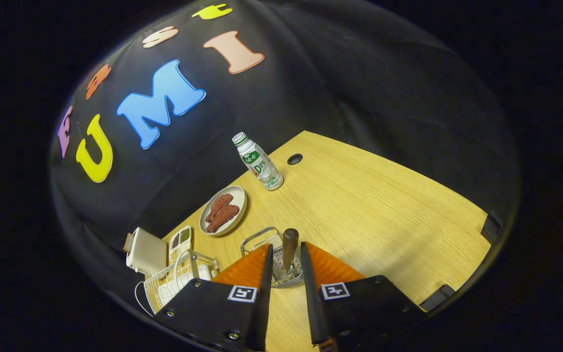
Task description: Take the plate from the dish rack, then take the spoon from the basket and place it into the plate.
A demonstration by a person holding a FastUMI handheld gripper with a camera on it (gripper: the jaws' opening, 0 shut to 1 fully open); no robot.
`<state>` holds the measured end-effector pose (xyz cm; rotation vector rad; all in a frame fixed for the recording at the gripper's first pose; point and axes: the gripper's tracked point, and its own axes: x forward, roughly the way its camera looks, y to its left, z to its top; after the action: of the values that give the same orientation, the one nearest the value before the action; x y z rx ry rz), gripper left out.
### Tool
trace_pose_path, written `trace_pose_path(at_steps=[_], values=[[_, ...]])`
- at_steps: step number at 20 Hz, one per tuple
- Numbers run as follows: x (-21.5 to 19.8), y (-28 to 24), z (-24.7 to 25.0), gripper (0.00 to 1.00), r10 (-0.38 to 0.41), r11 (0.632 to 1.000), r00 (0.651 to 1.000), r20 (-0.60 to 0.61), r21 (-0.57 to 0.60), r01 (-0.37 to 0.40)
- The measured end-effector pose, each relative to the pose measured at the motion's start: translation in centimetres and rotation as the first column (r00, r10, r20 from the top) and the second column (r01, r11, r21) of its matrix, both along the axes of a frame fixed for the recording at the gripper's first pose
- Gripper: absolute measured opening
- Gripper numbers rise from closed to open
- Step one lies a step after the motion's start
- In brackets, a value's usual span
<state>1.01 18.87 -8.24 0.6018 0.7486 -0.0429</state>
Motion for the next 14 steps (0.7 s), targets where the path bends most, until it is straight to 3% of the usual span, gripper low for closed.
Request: trace_pose_path(at_steps=[2, 3, 6, 7, 14], values=[[0.4, -0.1, -0.6, 0.34, -0.027, 1.0, 1.0, 0.002, 0.009, 0.027], [0.6, -0.5, -0.6, 0.24, -0.045, 0.999, 0.999, -0.003, 0.001, 0.045], [0.9, -0.8, -0.5, 0.14, -0.053, 0.999, 0.999, -0.007, 0.0, 0.053], [1.2, -0.4, -0.5, 0.06, -0.052, 0.999, 0.999, -0.012, 0.003, 0.052], [2.6, -1.4, 4.2, 0.05, -0.005, 0.999, 0.997, 0.077, -0.045, 0.008]])
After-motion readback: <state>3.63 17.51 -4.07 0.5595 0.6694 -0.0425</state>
